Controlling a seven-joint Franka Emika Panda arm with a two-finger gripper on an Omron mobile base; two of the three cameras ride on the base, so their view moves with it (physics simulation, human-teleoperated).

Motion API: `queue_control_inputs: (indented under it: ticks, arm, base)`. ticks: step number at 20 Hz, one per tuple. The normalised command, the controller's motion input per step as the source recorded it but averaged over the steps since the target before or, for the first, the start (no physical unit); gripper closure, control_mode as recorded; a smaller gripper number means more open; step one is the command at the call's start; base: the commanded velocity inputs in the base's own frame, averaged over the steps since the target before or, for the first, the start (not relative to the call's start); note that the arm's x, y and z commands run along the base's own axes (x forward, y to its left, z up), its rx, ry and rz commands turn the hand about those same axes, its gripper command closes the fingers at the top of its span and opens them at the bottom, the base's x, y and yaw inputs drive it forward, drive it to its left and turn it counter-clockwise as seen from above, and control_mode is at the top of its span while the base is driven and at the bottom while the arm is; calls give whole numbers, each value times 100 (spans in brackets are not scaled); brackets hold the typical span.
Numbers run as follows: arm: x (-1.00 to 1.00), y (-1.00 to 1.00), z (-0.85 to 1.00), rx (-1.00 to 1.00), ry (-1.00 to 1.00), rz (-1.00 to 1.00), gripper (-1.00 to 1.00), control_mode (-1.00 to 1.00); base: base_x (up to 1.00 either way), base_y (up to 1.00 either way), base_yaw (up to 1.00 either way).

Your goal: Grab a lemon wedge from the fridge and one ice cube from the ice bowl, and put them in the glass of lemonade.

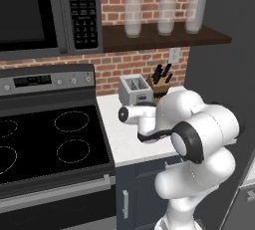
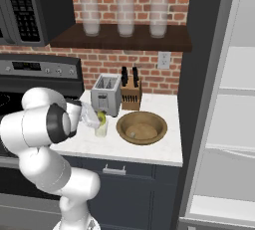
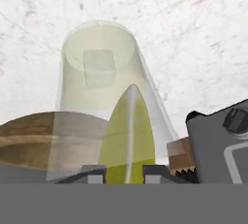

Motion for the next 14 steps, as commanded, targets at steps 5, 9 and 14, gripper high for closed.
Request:
queue_control_inputs:
  ticks: [5, 9, 14]
  arm:
    - [-8, 1, 8, 0, -3, -3, -100, -100]
    - [-11, 0, 43, 0, -7, -4, -100, -100]
    - [-1, 0, 38, 0, -6, -3, -100, -100]
  base:
    - [0, 0, 0]
    - [0, 0, 0]
    - [0, 0, 0]
